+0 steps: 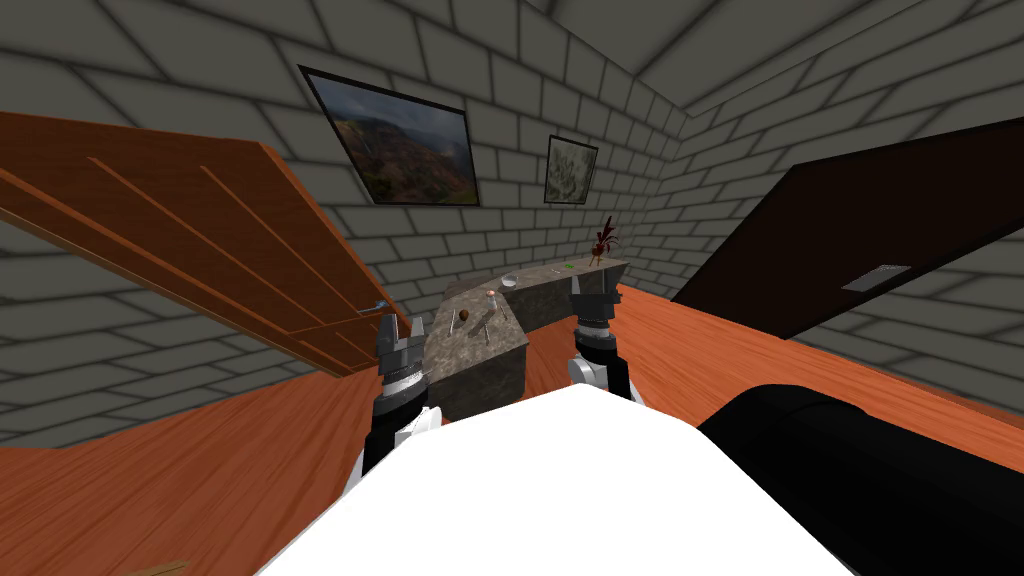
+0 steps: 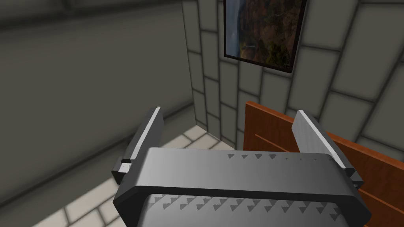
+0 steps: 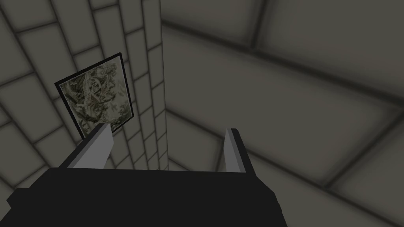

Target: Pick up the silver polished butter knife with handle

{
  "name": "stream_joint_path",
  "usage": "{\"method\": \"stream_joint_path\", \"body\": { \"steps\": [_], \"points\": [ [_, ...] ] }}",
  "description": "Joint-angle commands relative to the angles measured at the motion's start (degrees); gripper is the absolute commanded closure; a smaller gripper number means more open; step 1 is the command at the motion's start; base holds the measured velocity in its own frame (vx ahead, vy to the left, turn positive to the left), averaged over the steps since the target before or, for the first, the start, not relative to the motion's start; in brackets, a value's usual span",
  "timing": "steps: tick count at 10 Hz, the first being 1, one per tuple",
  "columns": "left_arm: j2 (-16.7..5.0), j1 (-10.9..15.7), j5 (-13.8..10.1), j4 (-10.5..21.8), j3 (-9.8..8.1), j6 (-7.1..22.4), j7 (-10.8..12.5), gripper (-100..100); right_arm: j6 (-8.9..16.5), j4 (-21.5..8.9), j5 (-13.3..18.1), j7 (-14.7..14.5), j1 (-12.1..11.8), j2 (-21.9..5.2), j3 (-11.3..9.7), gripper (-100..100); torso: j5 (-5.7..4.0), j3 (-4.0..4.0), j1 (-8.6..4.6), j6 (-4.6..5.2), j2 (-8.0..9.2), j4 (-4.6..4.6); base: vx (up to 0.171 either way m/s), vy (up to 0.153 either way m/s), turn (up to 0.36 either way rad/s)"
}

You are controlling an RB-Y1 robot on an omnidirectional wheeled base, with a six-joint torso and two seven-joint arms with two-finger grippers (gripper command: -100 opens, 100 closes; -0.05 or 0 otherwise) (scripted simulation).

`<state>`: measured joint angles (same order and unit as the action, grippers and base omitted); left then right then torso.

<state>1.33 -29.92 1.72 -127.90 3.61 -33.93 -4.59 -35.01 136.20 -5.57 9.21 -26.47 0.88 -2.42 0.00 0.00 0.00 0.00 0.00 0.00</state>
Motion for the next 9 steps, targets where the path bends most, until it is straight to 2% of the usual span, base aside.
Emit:
{"method": "stream_joint_path", "body": {
  "steps": [1,4,7,8,9],
  "points": [
    [-2.0,-0.02,-0.07,0.65,-0.48,-0.04,-0.01,-100,0.0,0.0,0.0,0.0,0.0,0.0,0.0,0,0.0,0.0,0.0,0.0,0.0,0.0,-0.006,-0.021,0.015],
    [-7.03,-0.12,-0.29,3.28,-2.22,-0.1,0.02,-100,0.0,0.0,0.0,0.0,0.0,0.01,-0.01,0,-0.05,0.08,-0.24,0.0,0.15,0.03,-0.04,-0.074,0.02],
    [-12.26,-0.31,-0.56,7.57,-4.69,-0.03,0.25,-100,0.0,0.0,0.0,0.0,0.01,0.01,-0.01,0,-0.11,0.12,-0.5,0.0,0.22,0.05,-0.06,-0.137,0.013],
    [-12.73,-0.31,-0.56,7.73,-4.69,-0.03,0.25,-100,0.0,0.0,0.0,0.0,0.01,0.01,-0.01,0,-0.12,0.17,-0.54,0.0,0.29,0.06,-0.047,-0.095,0.006],
    [-14.76,-0.4,-0.64,9.57,-5.58,0.05,0.4,-100,0.0,0.0,0.0,0.0,0.01,0.01,-0.01,0,-0.1,0.13,-0.38,0.01,0.21,0.05,-0.033,-0.082,-0.014]
  ]
}}
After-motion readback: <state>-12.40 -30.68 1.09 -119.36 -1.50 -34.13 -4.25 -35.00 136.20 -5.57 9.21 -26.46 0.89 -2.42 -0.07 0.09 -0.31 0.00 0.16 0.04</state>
